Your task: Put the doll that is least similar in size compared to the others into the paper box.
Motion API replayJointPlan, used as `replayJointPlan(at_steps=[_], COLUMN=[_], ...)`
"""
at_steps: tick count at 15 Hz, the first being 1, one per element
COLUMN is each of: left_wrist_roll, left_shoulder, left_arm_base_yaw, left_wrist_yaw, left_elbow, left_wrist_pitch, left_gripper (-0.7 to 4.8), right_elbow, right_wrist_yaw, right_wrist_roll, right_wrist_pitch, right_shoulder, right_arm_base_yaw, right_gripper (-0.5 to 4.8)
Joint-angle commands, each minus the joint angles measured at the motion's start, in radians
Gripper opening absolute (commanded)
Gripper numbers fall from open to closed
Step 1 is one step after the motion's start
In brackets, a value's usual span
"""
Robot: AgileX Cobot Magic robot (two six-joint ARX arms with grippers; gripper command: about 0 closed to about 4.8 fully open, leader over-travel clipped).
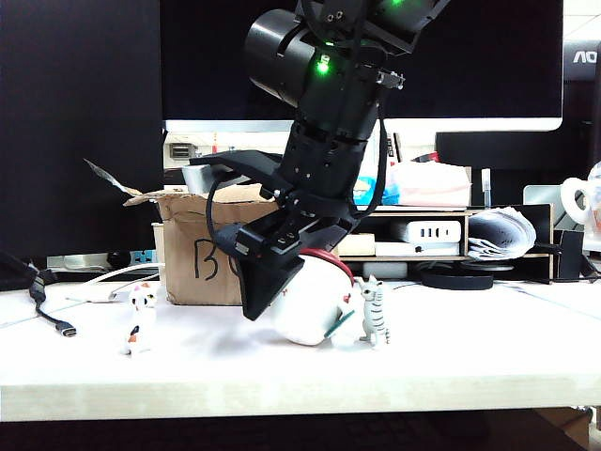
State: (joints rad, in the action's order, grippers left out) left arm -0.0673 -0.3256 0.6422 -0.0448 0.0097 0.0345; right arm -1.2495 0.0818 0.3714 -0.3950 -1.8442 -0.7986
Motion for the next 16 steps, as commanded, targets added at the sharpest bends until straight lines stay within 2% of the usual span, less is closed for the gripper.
replayJointPlan(at_steps=[1,10,16], left_wrist_roll=[-0.004,-0.004,-0.004], left_shoulder=[0.0,0.0,0.0], left_arm_base_yaw=[-0.002,-0.002,-0.002], left_wrist_yaw=[-0.002,-0.002,-0.002], left_elbow=[0.001,0.001,0.001], left_wrist_pitch=[-0.013,-0.013,-0.014], left_gripper=[-0.05,-0.05,-0.05], right_elbow=[-0.002,-0.017,-0.029], right_wrist_yaw=[0.006,0.059,0.059], right_wrist_roll=[-0.004,-0.005,-0.026], right_wrist_pitch=[0.003,-0.002,-0.088], right_shoulder=[0.002,0.064,0.172], right_arm_base_yaw=[-0.002,0.003,0.003], right_gripper=[4.79,4.79,4.79])
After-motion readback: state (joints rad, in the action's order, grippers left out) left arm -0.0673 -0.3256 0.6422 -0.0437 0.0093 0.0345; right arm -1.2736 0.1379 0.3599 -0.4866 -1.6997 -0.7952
